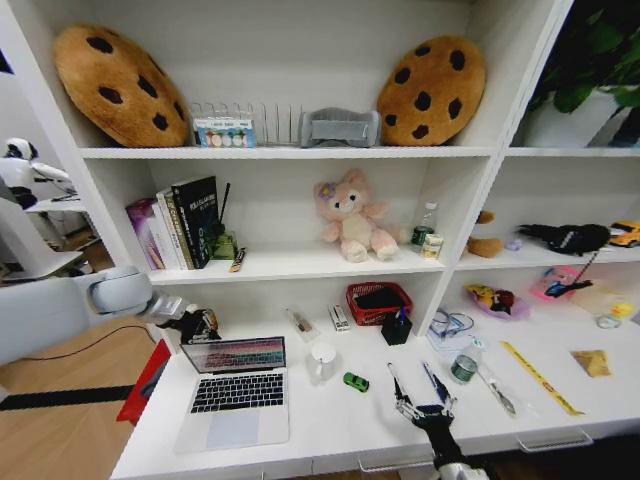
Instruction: Organize the objects on the table.
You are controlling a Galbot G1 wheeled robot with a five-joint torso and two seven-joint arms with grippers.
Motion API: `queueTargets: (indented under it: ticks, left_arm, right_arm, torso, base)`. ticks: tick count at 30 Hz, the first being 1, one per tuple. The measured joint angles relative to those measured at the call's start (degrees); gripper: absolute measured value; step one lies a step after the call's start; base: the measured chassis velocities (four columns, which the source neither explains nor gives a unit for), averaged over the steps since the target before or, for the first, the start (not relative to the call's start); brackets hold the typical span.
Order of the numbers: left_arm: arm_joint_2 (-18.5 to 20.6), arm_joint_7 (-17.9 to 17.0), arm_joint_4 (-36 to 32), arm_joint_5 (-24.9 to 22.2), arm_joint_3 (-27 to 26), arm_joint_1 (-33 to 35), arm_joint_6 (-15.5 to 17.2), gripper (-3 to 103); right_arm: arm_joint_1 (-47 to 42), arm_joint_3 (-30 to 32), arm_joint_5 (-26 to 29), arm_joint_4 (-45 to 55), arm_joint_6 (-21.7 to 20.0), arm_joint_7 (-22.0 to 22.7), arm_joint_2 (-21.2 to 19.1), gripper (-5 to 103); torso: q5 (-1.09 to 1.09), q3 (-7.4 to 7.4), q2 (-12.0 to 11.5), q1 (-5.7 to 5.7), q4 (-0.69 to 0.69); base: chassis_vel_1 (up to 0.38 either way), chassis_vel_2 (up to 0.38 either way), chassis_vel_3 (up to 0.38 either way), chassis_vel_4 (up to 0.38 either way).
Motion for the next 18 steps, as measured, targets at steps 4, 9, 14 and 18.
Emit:
queueTargets:
  ticks: [4, 9, 14, 18]
  left_arm:
    - [-2.0, 0.9, -2.6, 0.3, 0.9, -0.6, 0.9, 0]
    - [-5.4, 2.9, -5.7, 2.1, 2.2, -1.9, 1.2, 0]
    - [-9.5, 5.1, -8.8, 4.8, 4.0, -3.4, 1.4, 0]
    - [-12.7, 5.6, -10.8, 6.7, 5.6, -3.6, 1.8, 0]
  right_arm:
    - [-0.1, 0.2, 0.0, -0.1, 0.2, 0.0, 0.0, 100]
    - [-0.1, 0.2, -0.1, -0.4, 0.2, 0.0, -0.1, 100]
    - [-0.2, -0.1, -0.5, -0.4, 0.2, 0.0, 0.1, 100]
    - [-0.3, -0.2, -0.7, -0.4, 0.2, 0.0, 0.1, 100]
  torso:
    - [0.00, 0.00, 0.0, 0.00, 0.02]
    - [0.00, 0.00, 0.0, 0.00, 0.00]
    - [0.00, 0.00, 0.0, 0.00, 0.01]
    - [0.00, 0.00, 0.0, 0.00, 0.01]
  base:
    - [0.000, 0.000, 0.000, 0.000]
    - [0.000, 0.000, 0.000, 0.000]
    - [0.000, 0.000, 0.000, 0.000]
    - [0.000, 0.000, 0.000, 0.000]
